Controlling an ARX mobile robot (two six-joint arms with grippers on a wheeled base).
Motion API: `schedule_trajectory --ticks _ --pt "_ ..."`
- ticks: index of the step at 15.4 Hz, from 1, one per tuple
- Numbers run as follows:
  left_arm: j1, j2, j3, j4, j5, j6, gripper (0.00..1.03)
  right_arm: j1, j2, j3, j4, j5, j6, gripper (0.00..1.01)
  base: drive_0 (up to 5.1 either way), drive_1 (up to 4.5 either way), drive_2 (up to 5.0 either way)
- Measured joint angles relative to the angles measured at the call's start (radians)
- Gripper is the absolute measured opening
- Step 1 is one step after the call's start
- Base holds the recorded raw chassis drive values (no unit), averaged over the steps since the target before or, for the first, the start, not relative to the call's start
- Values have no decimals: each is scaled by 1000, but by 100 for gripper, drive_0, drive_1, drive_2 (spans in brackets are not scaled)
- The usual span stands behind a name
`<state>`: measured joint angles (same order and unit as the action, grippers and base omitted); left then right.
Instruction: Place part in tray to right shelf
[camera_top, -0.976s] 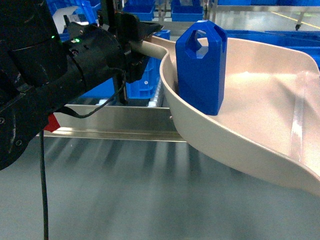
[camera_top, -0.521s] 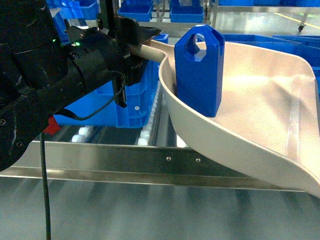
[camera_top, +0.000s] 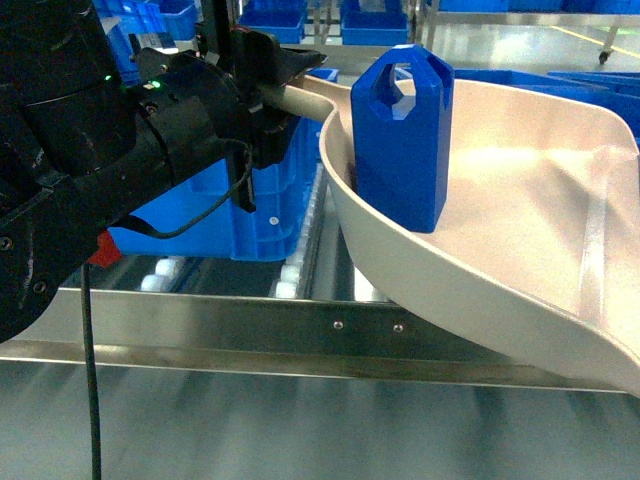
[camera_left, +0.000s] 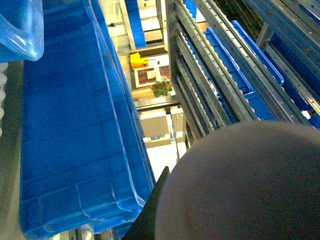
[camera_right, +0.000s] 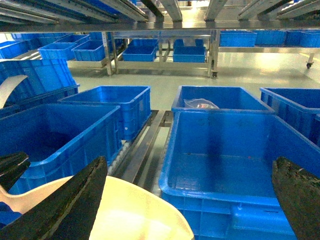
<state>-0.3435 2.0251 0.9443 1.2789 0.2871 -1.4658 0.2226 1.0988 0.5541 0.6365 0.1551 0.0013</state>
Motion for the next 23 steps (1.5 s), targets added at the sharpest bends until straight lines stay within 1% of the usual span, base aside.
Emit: schedule_trajectory --ticks 23 --pt "0 0 0 1 0 0 12 0 0 0 0 0 0 98 0 0 0"
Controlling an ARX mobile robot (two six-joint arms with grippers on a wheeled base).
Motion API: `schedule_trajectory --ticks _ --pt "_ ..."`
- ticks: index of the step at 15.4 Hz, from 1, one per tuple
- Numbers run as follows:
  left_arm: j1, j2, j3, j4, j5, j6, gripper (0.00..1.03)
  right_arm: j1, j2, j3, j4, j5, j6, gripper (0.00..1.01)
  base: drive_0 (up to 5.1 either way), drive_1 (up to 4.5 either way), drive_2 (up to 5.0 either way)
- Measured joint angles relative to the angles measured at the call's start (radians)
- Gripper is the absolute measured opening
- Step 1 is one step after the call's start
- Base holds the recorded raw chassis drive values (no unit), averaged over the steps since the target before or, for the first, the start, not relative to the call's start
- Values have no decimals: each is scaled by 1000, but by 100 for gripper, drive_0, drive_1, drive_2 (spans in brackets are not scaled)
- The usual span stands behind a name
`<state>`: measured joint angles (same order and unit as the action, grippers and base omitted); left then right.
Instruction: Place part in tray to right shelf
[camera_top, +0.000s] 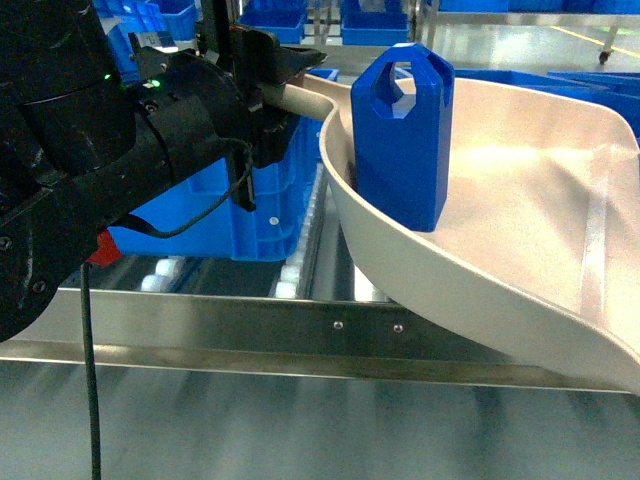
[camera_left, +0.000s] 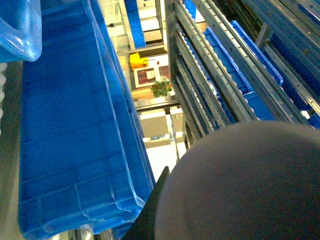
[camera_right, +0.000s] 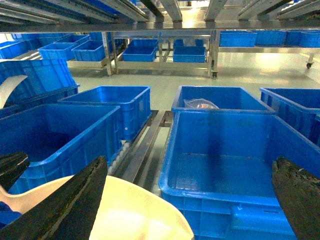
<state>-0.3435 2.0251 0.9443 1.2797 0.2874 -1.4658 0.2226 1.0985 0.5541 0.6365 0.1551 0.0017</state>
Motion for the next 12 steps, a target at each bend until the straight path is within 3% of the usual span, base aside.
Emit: schedule_trajectory --ticks 7,8,9,10,12 --pt "-1 0 0 -8 -12 5 12 0 0 0 0 0 0 98 0 0 0" --pt "-31 -55 -7 -158 -200 53 12 0 0 0 0 0 0 98 0 0 0" --pt "-54 -129 -25 -156 -399 181 12 0 0 0 0 0 0 98 0 0 0" --pt "-68 -193 -16 -119 -539 219 12 0 0 0 0 0 0 98 0 0 0" --pt "-19 -317 83 -172 -635 259 12 0 -1 0 0 2 0 98 0 0 0"
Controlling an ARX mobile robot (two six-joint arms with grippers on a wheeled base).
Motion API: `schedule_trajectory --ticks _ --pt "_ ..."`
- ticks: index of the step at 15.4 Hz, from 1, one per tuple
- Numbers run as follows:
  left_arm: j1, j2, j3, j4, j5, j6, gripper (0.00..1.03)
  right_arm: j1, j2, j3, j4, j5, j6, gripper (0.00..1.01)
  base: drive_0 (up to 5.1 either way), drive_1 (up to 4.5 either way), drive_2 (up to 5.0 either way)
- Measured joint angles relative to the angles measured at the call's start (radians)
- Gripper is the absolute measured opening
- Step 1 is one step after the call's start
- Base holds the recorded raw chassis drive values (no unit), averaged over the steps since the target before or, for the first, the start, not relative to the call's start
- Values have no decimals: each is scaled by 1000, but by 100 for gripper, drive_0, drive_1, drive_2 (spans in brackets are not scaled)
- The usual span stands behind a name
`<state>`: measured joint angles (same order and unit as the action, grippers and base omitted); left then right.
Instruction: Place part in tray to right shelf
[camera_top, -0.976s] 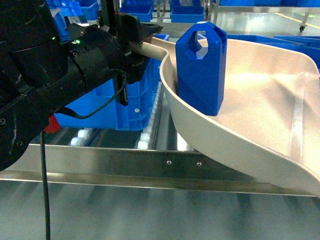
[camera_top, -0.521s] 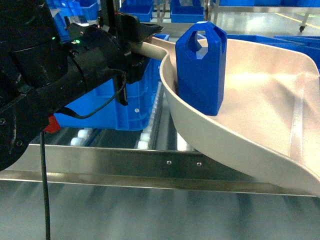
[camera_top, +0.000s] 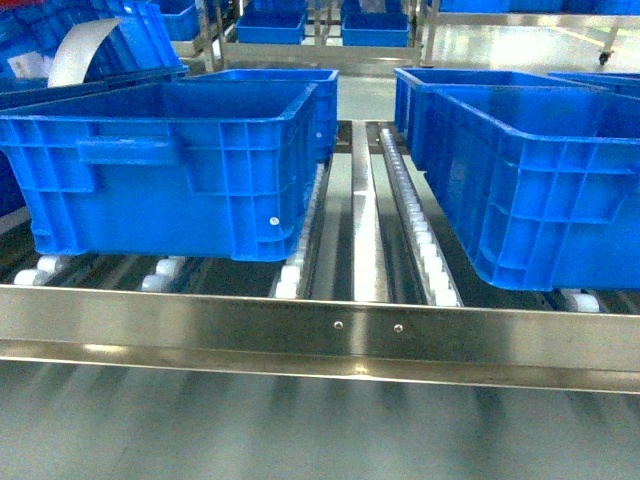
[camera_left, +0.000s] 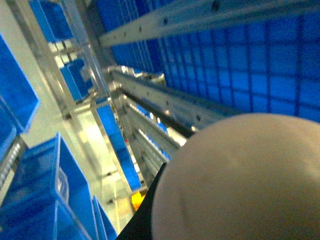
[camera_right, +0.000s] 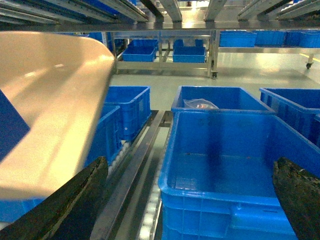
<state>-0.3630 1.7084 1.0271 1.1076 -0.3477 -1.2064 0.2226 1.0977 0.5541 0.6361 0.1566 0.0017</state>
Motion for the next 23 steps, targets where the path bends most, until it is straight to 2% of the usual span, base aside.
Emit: schedule_trajectory --ticks 3,6,7,10,11,12,13,14,15,16,17,18,20,22,23 --pt "55 -23 82 -200 -161 39 12 0 0 0 1 0 0 98 0 0 0" --pt "94 -32 149 -420 -358 33 12 0 0 0 1 0 0 98 0 0 0" --pt "97 -34 161 -459 -424 42 12 0 0 0 0 0 0 98 0 0 0" --pt "100 -34 170 -468 -516 82 12 0 0 0 1 0 0 98 0 0 0" --pt "105 -32 170 -430 -576 129 12 0 0 0 1 0 0 98 0 0 0" --pt "113 -31 182 -440 -670 172 12 0 0 0 1 0 0 98 0 0 0" --pt "114 -15 183 -301 -767 308 12 0 0 0 0 0 0 98 0 0 0" --pt "114 10 199 -164 -850 421 12 0 0 0 1 0 0 98 0 0 0" --pt "113 56 233 14 -898 607 12 0 0 0 1 0 0 98 0 0 0" --pt "116 89 259 114 -886 755 12 0 0 0 1 0 0 98 0 0 0" --pt "163 118 270 173 -852 1174 12 0 0 0 0 0 0 98 0 0 0" --pt "169 118 270 174 -850 1209 12 0 0 0 1 0 0 98 0 0 0" --pt "161 117 269 175 -845 1220 12 0 0 0 1 0 1 98 0 0 0" --pt "154 92 232 156 -832 1188 12 0 0 0 0 0 1 98 0 0 0" --pt "145 32 159 130 -808 1135 12 0 0 0 1 0 1 98 0 0 0"
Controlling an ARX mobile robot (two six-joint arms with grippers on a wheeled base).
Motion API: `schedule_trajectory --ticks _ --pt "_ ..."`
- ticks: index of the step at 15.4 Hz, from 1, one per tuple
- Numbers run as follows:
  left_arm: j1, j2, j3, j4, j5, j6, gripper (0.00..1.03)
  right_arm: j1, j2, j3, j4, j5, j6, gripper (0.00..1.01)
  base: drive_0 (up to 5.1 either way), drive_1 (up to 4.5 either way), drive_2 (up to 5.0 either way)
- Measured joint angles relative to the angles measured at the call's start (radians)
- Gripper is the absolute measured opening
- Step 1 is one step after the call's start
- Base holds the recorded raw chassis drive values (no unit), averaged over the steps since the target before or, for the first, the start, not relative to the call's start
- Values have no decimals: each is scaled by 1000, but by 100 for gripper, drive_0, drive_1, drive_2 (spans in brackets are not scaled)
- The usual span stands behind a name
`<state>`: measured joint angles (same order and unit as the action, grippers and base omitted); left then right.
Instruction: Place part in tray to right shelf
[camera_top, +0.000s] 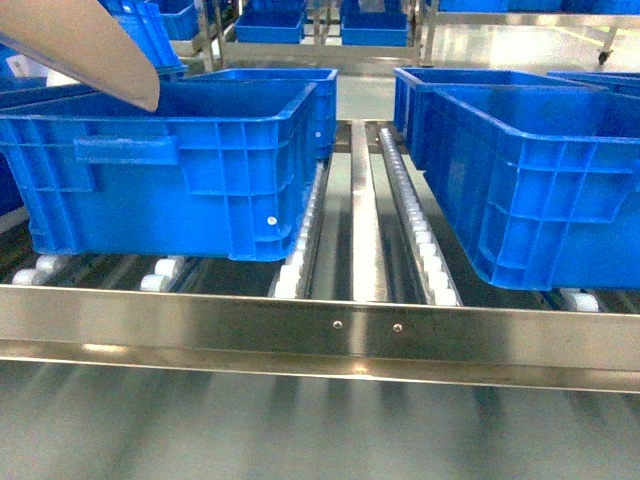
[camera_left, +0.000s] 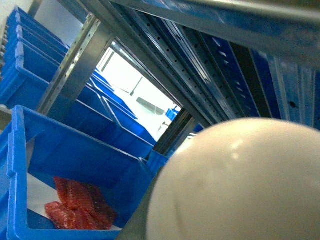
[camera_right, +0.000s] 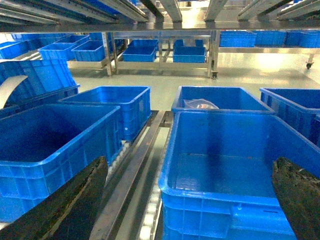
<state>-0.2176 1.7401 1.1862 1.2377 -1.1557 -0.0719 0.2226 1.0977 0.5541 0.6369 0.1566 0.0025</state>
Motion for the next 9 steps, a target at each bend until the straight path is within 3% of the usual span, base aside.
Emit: schedule_trajectory --ticks 2,3,4,5,7,8,9 --pt "-41 -200 -212 45 94 -98 12 0 0 0 0 0 0 98 0 0 0" --pt "-62 -288 -310 50 109 -139 12 0 0 0 0 0 0 98 0 0 0" --pt "-72 -405 -470 51 177 -225 12 0 0 0 -9 3 0 98 0 0 0" --pt "-50 -497 -549 -114 263 -258 12 -2 -24 3 -95 40 0 90 0 0 0" --pt "75 -739 -646 -620 709 -88 12 -39 -109 -108 -86 28 0 66 0 0 0" --pt "83 -822 -697 -722 837 -21 12 -53 -131 -140 -77 21 0 59 0 0 0" --pt "83 -871 -745 -785 970 13 12 -68 -157 -183 -64 3 0 48 0 0 0"
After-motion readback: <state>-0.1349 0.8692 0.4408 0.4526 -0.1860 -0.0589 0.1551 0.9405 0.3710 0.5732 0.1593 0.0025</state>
